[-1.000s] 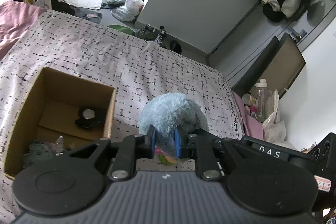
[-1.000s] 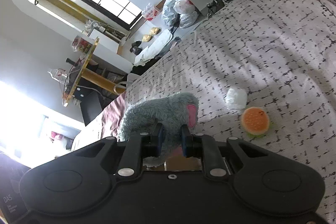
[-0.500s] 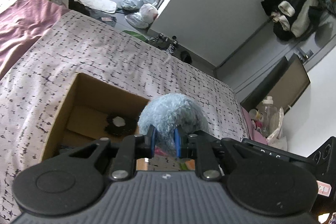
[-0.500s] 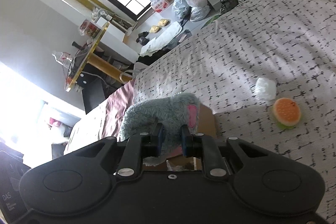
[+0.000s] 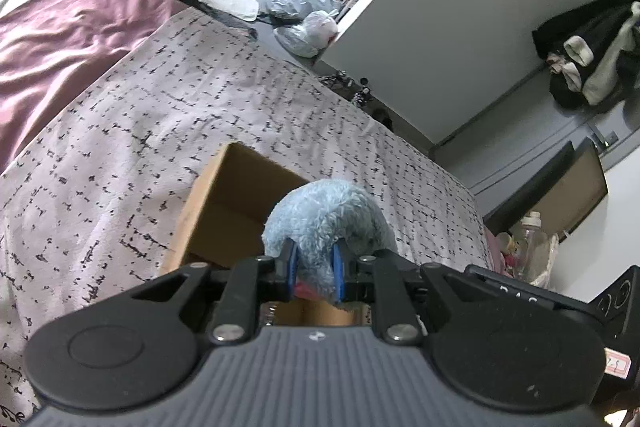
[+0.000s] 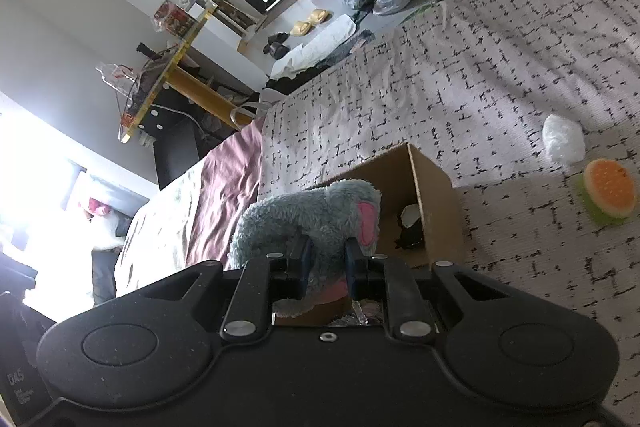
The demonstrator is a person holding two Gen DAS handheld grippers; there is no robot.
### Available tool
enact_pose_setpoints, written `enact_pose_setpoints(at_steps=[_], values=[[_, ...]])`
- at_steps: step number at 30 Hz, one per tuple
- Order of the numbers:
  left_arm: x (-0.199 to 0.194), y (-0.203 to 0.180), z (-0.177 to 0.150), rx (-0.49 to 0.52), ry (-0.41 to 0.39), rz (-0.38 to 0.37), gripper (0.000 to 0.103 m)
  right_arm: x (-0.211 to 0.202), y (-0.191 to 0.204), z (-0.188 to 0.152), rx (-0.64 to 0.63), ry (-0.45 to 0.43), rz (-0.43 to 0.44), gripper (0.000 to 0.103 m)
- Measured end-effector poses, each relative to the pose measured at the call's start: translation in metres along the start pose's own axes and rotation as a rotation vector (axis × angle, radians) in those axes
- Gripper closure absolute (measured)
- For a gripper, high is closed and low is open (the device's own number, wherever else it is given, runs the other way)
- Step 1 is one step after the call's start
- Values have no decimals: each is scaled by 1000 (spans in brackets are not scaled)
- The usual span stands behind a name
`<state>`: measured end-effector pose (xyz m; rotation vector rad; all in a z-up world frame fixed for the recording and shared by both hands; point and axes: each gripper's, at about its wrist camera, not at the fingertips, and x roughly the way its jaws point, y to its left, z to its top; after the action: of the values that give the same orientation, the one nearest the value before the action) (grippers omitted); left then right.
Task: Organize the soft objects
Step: 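Lift the fluffy ball with both grippers and carry it over the box, then open both grippers to drop the fluffy ball into the box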
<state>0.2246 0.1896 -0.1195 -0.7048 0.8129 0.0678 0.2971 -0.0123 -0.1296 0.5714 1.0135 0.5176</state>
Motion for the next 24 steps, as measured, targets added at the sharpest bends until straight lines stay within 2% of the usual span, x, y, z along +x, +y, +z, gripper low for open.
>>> enact_pose_setpoints(at_steps=[7,14,16,18,23,24], values=[[14,17,2,-26,16,15,86,19,0,-3,3,15,-26,84],[24,30,8,-78,10,93,86,16,-3,0,-31,14,-76,83],[22,31,10,-92,-1,127,83,12,-5,1,-36,11,-73,83],[20,31,13,-98,-5,124,81,7,-6,3,-47,5,-70,82],[13,21,14,-81,-7,144,68,-6,-7,6,-62,-9,-59,75],[12,18,14,-72,-7,150,63,-9,-9,7,-60,-12,-58,75]])
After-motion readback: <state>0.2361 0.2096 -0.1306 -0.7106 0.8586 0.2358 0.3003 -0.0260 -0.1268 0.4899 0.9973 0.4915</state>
